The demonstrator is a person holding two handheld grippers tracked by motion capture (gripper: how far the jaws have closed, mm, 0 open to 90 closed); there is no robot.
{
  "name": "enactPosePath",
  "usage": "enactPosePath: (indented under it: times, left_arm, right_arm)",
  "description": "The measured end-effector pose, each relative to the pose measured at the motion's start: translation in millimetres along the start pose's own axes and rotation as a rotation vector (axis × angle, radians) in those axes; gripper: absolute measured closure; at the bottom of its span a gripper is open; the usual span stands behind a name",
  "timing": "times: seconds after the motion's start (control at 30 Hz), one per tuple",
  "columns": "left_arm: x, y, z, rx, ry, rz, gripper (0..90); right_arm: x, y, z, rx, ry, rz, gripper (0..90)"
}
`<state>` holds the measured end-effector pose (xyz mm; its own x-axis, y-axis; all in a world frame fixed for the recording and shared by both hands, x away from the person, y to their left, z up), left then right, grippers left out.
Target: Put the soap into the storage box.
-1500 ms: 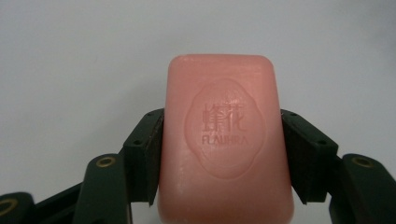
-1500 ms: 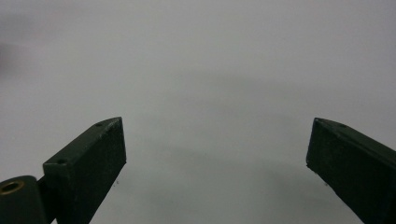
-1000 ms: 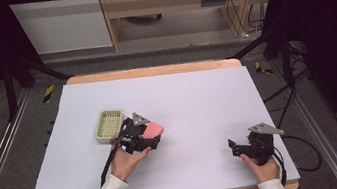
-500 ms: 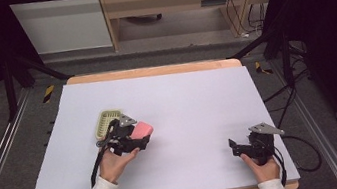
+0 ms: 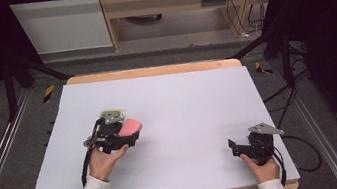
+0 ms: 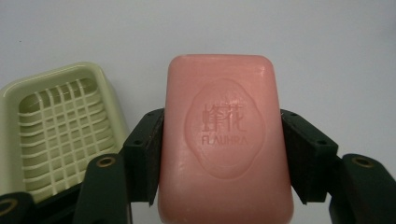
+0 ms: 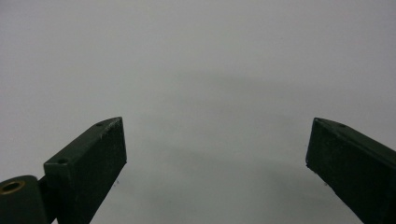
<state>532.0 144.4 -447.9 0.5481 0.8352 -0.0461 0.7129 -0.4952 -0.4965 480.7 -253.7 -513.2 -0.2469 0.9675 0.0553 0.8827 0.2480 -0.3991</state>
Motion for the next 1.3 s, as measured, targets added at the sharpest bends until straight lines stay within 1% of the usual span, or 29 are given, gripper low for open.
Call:
enactPosePath:
  times: [0.13, 0.37, 0.47, 0.6, 0.67, 0.77, 0.8, 0.87, 1.1, 1.2, 1.3]
  left_arm:
    - [6.5, -2.5, -1.4, -0.005, -0.01, -0.007, 37.2]
    - [21.1, -8.7, -4.4, -0.021, -0.033, -0.035, 37.2]
    - [27.8, -10.5, -4.9, -0.021, -0.035, -0.054, 37.3]
    - [34.3, -11.7, -6.6, -0.026, -0.042, -0.069, 37.2]
    - [37.8, -12.8, -7.7, -0.025, -0.037, -0.076, 37.2]
    - [42.6, -13.2, -9.7, -0.037, -0.052, -0.085, 37.2]
    - [44.5, -13.3, -9.8, -0.034, -0.05, -0.09, 37.2]
    - [46.8, -12.5, -10.0, -0.038, -0.058, -0.097, 37.3]
    - [54.3, -4.8, -7.9, -0.018, -0.055, -0.118, 37.3]
    - [58.0, -0.7, -7.0, -0.014, -0.06, -0.128, 37.2]
    - [63.2, 2.2, -6.9, -0.02, -0.07, -0.141, 37.2]
  right_arm:
    - [0.3, 0.1, 0.2, 0.003, -0.006, -0.001, 5.3]
    - [0.7, 0.0, -0.1, 0.001, -0.004, -0.003, 5.3]
    - [0.7, 0.2, -0.3, 0.0, -0.003, -0.004, 5.3]
    - [1.0, 0.3, -0.4, 0.001, 0.001, -0.005, 5.3]
    - [0.5, 0.5, -0.4, 0.0, -0.002, -0.004, 5.3]
    - [1.0, 0.3, -0.7, -0.001, 0.002, -0.005, 5.2]
    - [1.0, 0.4, -0.8, -0.001, 0.003, -0.006, 5.2]
    - [0.9, 0.7, -0.6, 0.0, 0.0, -0.006, 5.2]
    - [1.3, 0.7, -1.0, 0.0, 0.004, -0.006, 5.2]
    - [1.3, 0.8, -1.1, 0.0, 0.004, -0.006, 5.2]
    - [0.9, 1.1, -0.9, 0.0, 0.0, -0.004, 5.1]
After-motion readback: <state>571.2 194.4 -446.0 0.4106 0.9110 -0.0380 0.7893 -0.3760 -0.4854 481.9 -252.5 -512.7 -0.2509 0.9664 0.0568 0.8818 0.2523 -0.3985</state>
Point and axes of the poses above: each handheld gripper's, and its own axes: y roughly forward along the jaws, z roughly out of its underside, x roughly to its left, the point moved 6 cm from there along y, roughly forward along the jaws, and after that the axes turned 13 degrees about -x, right-handed, at the moved point
